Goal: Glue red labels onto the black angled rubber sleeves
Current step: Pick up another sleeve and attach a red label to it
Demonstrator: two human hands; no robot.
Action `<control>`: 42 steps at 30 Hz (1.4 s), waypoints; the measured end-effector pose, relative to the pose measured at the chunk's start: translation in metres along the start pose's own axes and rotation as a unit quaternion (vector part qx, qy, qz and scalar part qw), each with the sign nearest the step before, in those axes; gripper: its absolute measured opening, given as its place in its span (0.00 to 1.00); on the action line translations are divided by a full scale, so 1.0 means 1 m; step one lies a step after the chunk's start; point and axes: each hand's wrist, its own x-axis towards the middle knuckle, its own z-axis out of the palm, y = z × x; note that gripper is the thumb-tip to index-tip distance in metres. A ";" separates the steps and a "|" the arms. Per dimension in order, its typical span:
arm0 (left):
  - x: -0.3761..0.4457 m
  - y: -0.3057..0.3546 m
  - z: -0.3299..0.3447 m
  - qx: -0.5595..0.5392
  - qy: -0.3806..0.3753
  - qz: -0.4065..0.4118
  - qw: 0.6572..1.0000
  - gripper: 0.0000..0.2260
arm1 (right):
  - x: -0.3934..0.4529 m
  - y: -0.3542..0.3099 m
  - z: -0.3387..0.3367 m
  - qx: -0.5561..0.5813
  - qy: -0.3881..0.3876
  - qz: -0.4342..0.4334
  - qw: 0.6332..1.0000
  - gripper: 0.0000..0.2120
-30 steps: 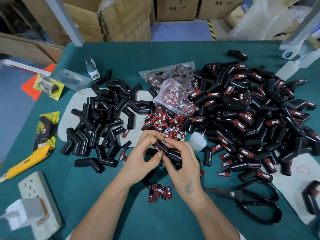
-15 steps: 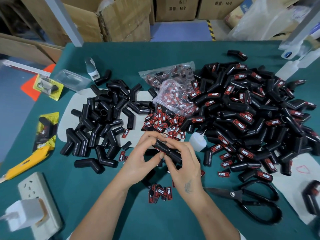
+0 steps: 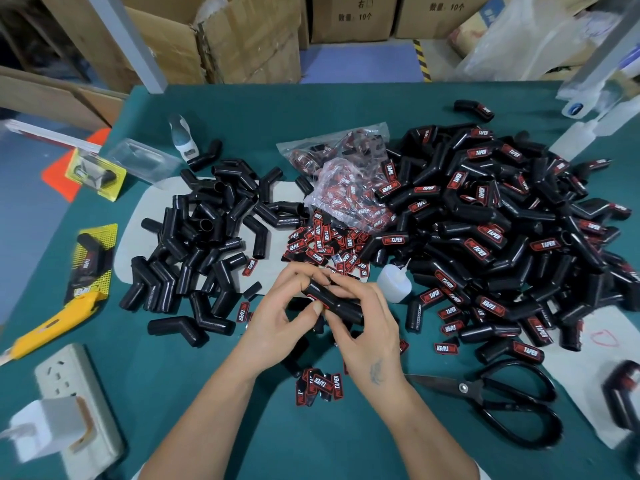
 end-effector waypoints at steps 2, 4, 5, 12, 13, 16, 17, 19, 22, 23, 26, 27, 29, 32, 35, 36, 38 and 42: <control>0.000 0.001 0.000 -0.007 0.002 -0.001 1.000 0.10 | 0.000 -0.001 0.000 0.002 0.001 0.002 1.000 0.29; 0.001 0.002 0.000 -0.011 0.007 -0.001 1.000 0.11 | 0.001 -0.002 -0.001 0.009 0.001 0.008 1.000 0.29; 0.001 0.002 0.000 -0.012 0.009 -0.001 1.000 0.12 | 0.001 -0.003 -0.001 0.012 0.000 0.013 1.000 0.29; 0.001 -0.001 -0.002 -0.006 0.019 -0.019 1.000 0.15 | 0.003 -0.005 -0.003 0.020 0.001 0.031 0.999 0.25; 0.001 -0.001 -0.002 -0.004 0.017 -0.020 1.000 0.15 | 0.004 -0.006 -0.003 0.029 0.004 0.036 0.999 0.25; 0.000 -0.001 0.000 0.012 0.013 -0.016 1.000 0.11 | 0.006 -0.009 -0.006 0.074 0.004 0.068 0.995 0.25; 0.000 -0.001 0.001 0.021 0.012 -0.015 1.000 0.10 | 0.006 -0.009 -0.006 0.082 -0.001 0.077 0.994 0.26; 0.001 -0.001 0.001 0.024 0.010 -0.019 0.999 0.09 | 0.005 -0.010 -0.006 0.086 -0.006 0.082 0.993 0.27; 0.001 0.001 0.000 0.008 0.013 -0.034 0.999 0.09 | 0.003 -0.010 -0.005 0.090 0.000 0.077 0.993 0.27; 0.001 0.002 -0.001 0.005 0.013 -0.037 0.999 0.09 | 0.003 -0.009 -0.005 0.090 0.003 0.075 0.993 0.27; 0.001 0.002 -0.002 0.008 0.010 -0.043 0.999 0.10 | 0.002 -0.007 -0.003 0.066 0.004 0.062 0.996 0.28; 0.001 0.001 -0.003 0.010 0.008 -0.044 0.999 0.10 | 0.002 -0.006 -0.003 0.053 0.004 0.055 0.997 0.29; 0.000 0.000 -0.004 0.008 0.005 -0.046 0.999 0.09 | 0.001 -0.005 -0.002 0.018 0.006 0.041 0.999 0.32; 0.001 -0.002 -0.004 -0.001 0.004 -0.047 0.999 0.09 | 0.001 -0.003 -0.002 -0.007 0.008 0.023 1.000 0.32; 0.001 -0.002 0.001 -0.029 0.003 -0.048 0.998 0.06 | 0.000 -0.002 -0.002 -0.023 0.013 0.003 1.000 0.30; 0.001 -0.002 0.002 -0.041 0.003 -0.051 0.998 0.06 | 0.001 -0.002 -0.002 -0.028 0.014 -0.001 1.000 0.29; 0.000 -0.001 0.004 -0.061 0.007 -0.054 0.997 0.06 | 0.000 -0.001 -0.002 -0.041 0.015 -0.013 0.999 0.30; 0.000 -0.003 0.004 -0.042 0.021 -0.045 0.998 0.06 | 0.000 -0.001 -0.002 -0.030 0.007 -0.006 0.999 0.30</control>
